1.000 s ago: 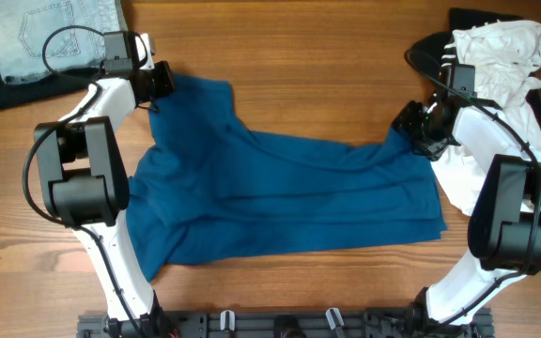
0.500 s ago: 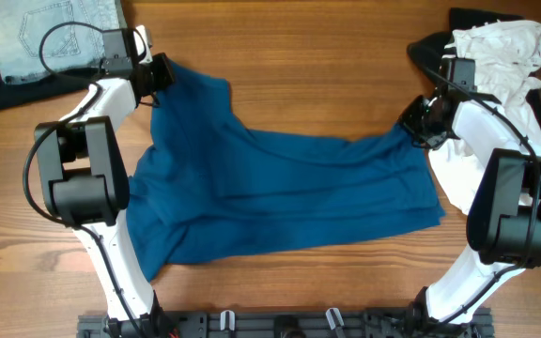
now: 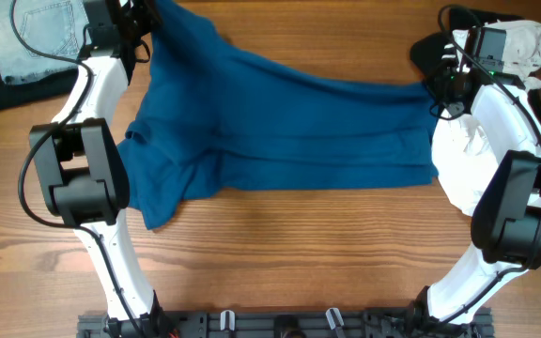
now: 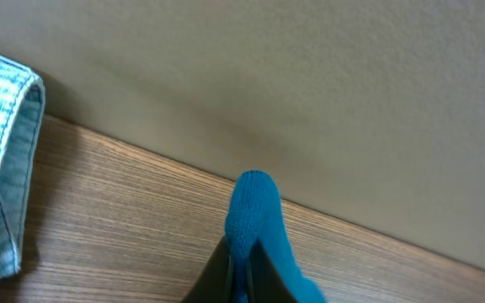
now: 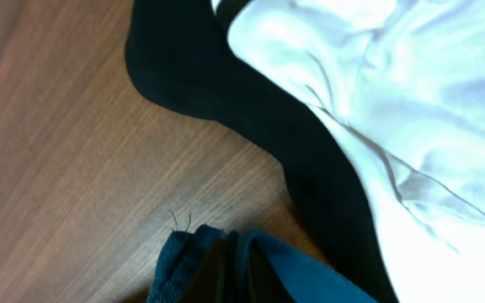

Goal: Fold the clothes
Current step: 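Fold the polo's top edge down toward the bottom with both grippers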

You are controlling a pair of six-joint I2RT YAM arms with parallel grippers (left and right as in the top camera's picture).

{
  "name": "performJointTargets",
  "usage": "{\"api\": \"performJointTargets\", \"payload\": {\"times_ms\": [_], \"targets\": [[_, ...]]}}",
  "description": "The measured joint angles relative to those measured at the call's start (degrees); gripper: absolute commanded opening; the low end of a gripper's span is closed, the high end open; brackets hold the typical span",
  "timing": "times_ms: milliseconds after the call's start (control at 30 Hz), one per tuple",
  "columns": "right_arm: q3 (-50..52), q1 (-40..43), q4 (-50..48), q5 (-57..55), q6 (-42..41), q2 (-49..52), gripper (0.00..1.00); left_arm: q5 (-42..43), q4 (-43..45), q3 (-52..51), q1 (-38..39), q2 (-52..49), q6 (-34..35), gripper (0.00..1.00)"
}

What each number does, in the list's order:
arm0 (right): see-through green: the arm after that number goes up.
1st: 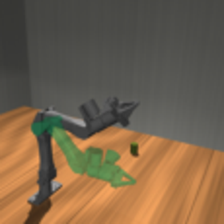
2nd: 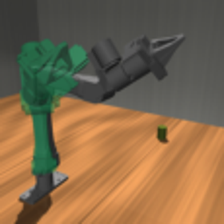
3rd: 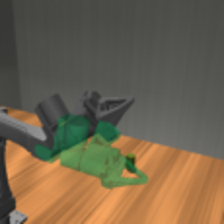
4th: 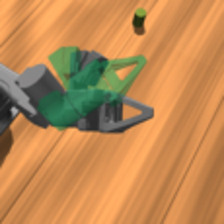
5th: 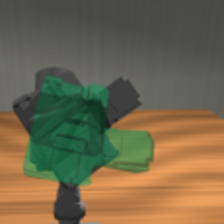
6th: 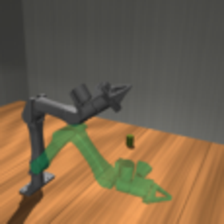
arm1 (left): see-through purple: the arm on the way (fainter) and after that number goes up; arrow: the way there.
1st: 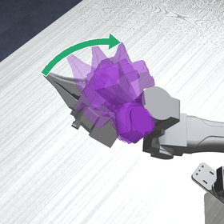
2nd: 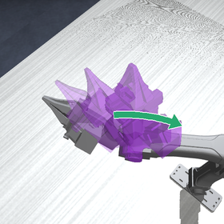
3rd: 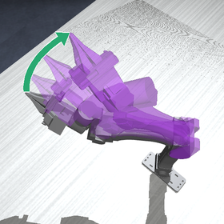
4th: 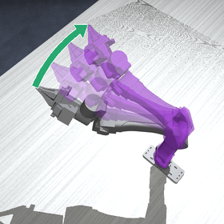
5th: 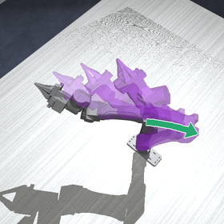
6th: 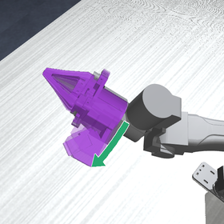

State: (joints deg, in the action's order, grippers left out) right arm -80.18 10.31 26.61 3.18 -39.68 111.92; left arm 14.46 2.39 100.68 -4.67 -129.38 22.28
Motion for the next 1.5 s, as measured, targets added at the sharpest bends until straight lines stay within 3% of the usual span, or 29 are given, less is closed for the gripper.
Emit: {"api": "performJointTargets", "payload": {"times_ms": [167,267,433,600,900,1067,1267,1500], "targets": [[0.00,-0.07,-0.02,-0.07,0.02,0.00,0.04,0.00,-2.47,0.02,-0.02,0.00,1.25,0.04],[-0.02,-0.07,1.84,-0.24,0.09,0.00,0.04,-0.04,-9.25,0.22,-0.37,0.00,1.46,0.08],[-0.02,-0.07,5.88,-0.28,0.24,0.00,0.04,-0.48,-23.89,0.31,-2.19,0.31,1.42,0.04],[-0.02,-0.07,9.94,-0.22,0.26,0.00,0.04,-0.28,-32.50,0.31,-5.29,2.05,1.40,0.04],[-0.02,-0.04,14.75,0.24,0.28,-0.50,0.04,12.09,-44.83,0.37,-8.37,8.50,-0.96,0.04],[-0.02,0.00,16.65,0.22,1.84,-1.38,0.04,13.84,-56.00,0.66,-6.19,8.59,-1.49,0.04],[-0.02,0.00,16.72,-2.49,2.40,-1.38,0.04,3.48,-68.57,0.63,-5.81,8.66,-1.73,0.04],[-0.02,0.00,16.22,-3.93,1.97,-1.40,0.04,-9.55,-73.37,0.63,-6.97,8.66,-0.52,0.04]]}}
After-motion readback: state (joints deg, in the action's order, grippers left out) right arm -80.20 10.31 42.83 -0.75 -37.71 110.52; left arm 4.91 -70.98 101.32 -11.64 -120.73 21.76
